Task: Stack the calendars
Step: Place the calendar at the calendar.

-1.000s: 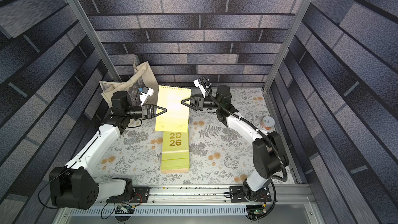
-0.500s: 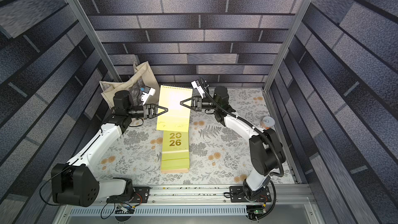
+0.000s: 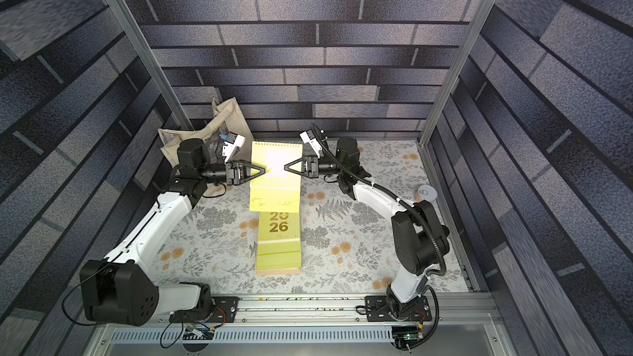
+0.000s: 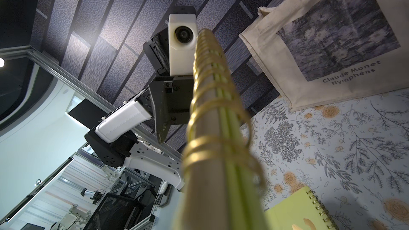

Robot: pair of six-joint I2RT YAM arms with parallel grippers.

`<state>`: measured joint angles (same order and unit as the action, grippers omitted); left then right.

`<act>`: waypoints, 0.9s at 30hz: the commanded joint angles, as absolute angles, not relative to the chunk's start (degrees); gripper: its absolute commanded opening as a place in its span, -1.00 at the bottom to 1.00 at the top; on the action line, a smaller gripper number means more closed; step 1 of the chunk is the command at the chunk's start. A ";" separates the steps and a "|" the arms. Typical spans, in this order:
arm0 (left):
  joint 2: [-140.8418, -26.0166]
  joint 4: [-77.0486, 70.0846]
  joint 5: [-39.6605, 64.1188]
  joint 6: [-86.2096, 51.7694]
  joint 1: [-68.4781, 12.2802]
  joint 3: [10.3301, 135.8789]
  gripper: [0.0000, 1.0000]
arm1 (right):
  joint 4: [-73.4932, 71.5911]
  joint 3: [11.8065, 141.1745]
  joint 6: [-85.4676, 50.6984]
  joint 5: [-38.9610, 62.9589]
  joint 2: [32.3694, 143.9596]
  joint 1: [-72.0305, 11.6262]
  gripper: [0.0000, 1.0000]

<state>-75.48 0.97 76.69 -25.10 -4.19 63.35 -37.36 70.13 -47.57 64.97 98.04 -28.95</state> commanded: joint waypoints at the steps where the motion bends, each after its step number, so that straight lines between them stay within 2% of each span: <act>1: -75.89 3.33 78.50 -21.62 -3.42 65.38 -0.02 | -37.80 70.19 -47.87 67.47 97.61 -29.50 -1.00; 6: -76.80 3.16 78.31 -21.71 -3.31 65.13 -0.14 | -35.93 70.93 -48.56 69.85 98.10 -29.46 -1.00; 13: -76.54 3.05 78.22 -21.71 -3.60 64.80 -0.42 | -35.95 70.93 -48.78 70.76 98.96 -29.97 -1.00; 18: -76.73 2.94 78.09 -21.64 -3.95 64.49 -1.00 | -36.02 71.17 -48.78 70.64 99.34 -30.30 -1.00; 20: -76.56 2.93 77.70 -21.62 -3.95 64.34 -1.00 | -35.95 71.28 -48.90 70.86 99.40 -30.31 -0.99; 23: -76.38 2.60 76.92 -21.82 -3.68 64.25 -1.00 | -35.95 70.90 -48.55 70.53 99.11 -30.24 -0.68; 26: -76.46 0.81 76.28 -23.31 -3.30 63.88 -1.00 | -36.41 69.55 -48.16 69.85 98.64 -30.32 -0.19; 27: -76.55 -0.64 76.12 -24.43 -3.13 63.54 -1.00 | -36.96 68.99 -48.26 69.62 98.47 -30.24 -0.09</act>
<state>-76.97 3.64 76.05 -23.40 -3.53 63.57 -35.11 70.02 -48.18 69.56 98.89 -29.76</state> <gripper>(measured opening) 0.134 0.428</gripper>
